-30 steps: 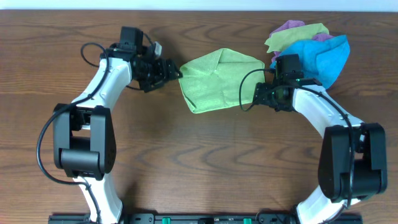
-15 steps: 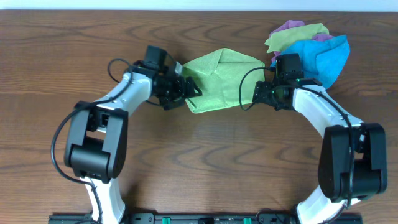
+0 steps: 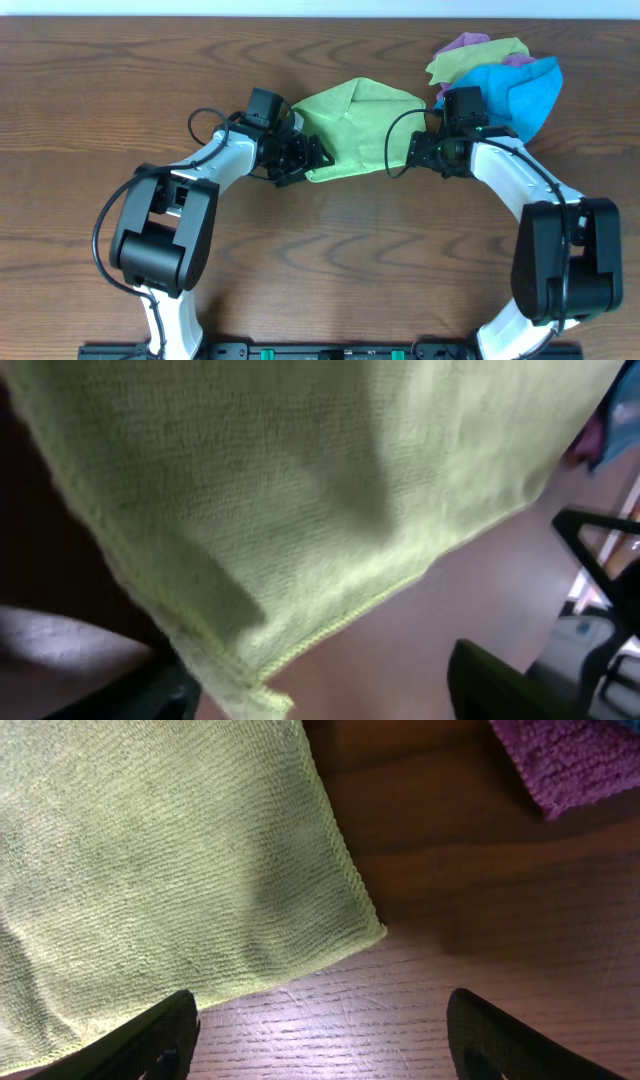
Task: Fold the cloth
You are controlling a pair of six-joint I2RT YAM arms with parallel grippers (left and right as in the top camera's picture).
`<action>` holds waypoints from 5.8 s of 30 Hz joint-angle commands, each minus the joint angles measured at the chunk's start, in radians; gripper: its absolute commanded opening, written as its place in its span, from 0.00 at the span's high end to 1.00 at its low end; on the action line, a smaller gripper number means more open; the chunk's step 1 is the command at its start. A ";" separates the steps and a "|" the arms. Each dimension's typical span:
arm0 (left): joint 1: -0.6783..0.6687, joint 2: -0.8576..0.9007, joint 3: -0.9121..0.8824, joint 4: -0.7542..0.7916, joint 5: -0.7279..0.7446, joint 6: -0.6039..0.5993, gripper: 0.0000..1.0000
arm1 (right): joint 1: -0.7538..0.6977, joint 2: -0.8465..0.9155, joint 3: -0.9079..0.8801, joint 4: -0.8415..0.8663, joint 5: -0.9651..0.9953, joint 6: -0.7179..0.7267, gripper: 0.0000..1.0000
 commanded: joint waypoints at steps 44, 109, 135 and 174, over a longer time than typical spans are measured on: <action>0.128 0.000 -0.064 -0.060 0.076 0.185 0.94 | -0.005 0.107 -0.001 0.028 -0.167 0.037 0.99; 0.250 -0.335 0.160 -0.323 0.068 0.376 0.94 | 0.043 -0.142 0.367 -0.280 -0.202 -0.082 0.99; 0.204 -0.337 -0.135 -0.613 0.030 0.555 0.94 | 0.119 -0.238 -0.034 -0.407 -0.167 -0.083 0.99; 0.191 -0.072 -0.140 0.402 -0.110 0.084 0.94 | 0.116 0.038 -0.082 0.455 0.041 -0.058 0.98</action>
